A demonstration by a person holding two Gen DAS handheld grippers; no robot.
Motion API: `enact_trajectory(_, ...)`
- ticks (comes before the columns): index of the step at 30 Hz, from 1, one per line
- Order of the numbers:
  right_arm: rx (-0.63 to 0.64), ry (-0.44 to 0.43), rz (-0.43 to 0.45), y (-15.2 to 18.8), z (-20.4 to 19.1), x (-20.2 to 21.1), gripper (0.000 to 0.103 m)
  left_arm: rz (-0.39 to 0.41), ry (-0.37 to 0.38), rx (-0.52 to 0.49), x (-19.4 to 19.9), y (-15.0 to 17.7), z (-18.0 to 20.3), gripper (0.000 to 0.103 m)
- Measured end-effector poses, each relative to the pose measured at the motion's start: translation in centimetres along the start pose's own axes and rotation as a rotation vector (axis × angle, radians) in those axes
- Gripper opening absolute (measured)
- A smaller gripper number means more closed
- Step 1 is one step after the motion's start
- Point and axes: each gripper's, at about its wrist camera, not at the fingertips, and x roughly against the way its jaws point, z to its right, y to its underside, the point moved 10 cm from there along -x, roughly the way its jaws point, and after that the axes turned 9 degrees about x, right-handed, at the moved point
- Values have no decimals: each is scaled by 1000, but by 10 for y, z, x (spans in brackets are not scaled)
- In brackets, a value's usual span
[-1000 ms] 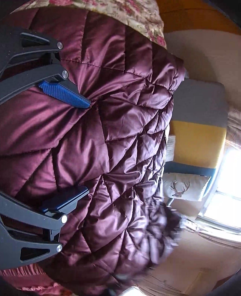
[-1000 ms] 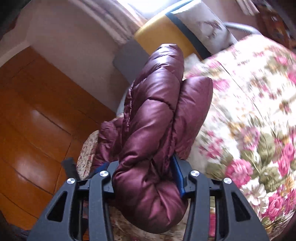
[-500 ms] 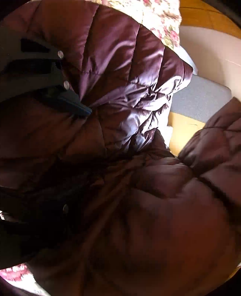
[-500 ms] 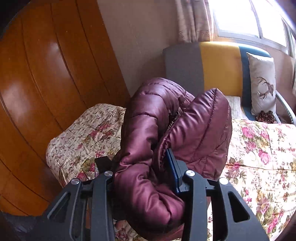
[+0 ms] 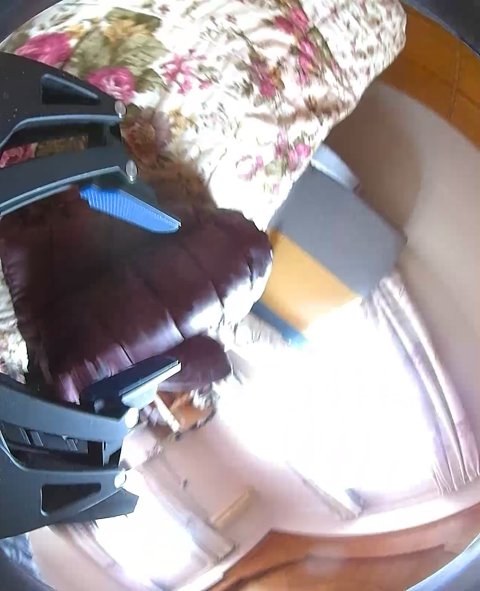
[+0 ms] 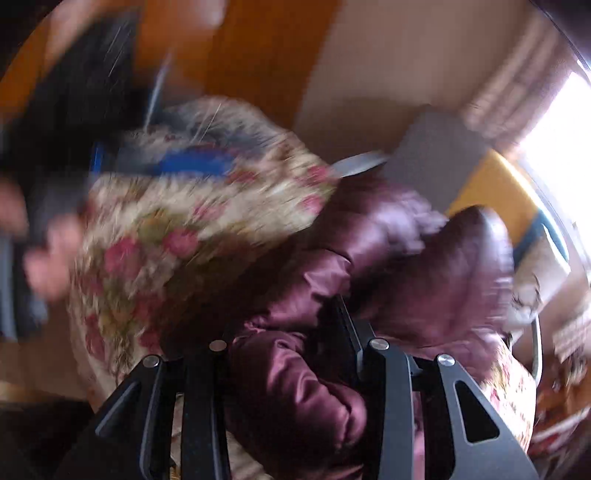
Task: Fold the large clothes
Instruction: 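Grasp the jacket hem with the right gripper while the left gripper grasps the jacket, lifting, then fold the lifted jacket end over onto the rest with both grippers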
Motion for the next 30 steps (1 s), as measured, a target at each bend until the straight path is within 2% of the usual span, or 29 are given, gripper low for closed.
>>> enact_trajectory(2,8,7,4,2,-8,-8,36,-19,-9,-35,-2,-1,6,71)
enact_trajectory(5,46,43,31,6,-13,-7,35,-72,50,-77,-24,-7,31,71)
enact_trajectory(7,55,53,44,7,-17,-8,35,-122,73,-136,-43,-4,55,75)
enact_trajectory(10,58,63,63,7,-20,-4,35,-220,61,-222,-81,4,82,76)
enact_trajectory(15,77,88,101,8,-24,-5,35,-399,55,-282,-137,24,103,75)
enact_trajectory(16,73,90,111,8,-23,-4,35,-440,38,-301,-148,31,104,70)
enact_trajectory(17,72,101,119,8,-20,-3,35,-461,5,-329,-157,36,103,53)
enact_trajectory(18,66,115,135,8,-16,-1,36,-459,-59,-363,-166,37,97,37)
enact_trajectory(19,49,108,159,8,-12,2,37,-464,-66,-358,-169,38,94,35)
enact_trajectory(20,34,92,186,8,-9,7,46,-465,-64,-351,-169,38,94,30)
enact_trajectory(21,21,55,237,6,-8,19,60,-461,-72,-355,-168,37,93,28)
enact_trajectory(24,-17,-59,342,9,-5,53,86,-448,-95,-376,-161,37,91,26)
enact_trajectory(27,-151,-290,412,29,11,92,88,-438,-108,-370,-154,32,87,24)
enact_trajectory(28,-215,-332,427,37,26,101,88,-431,-115,-367,-149,30,84,24)
enact_trajectory(30,-339,-329,440,54,64,106,86,-419,-123,-356,-144,28,80,23)
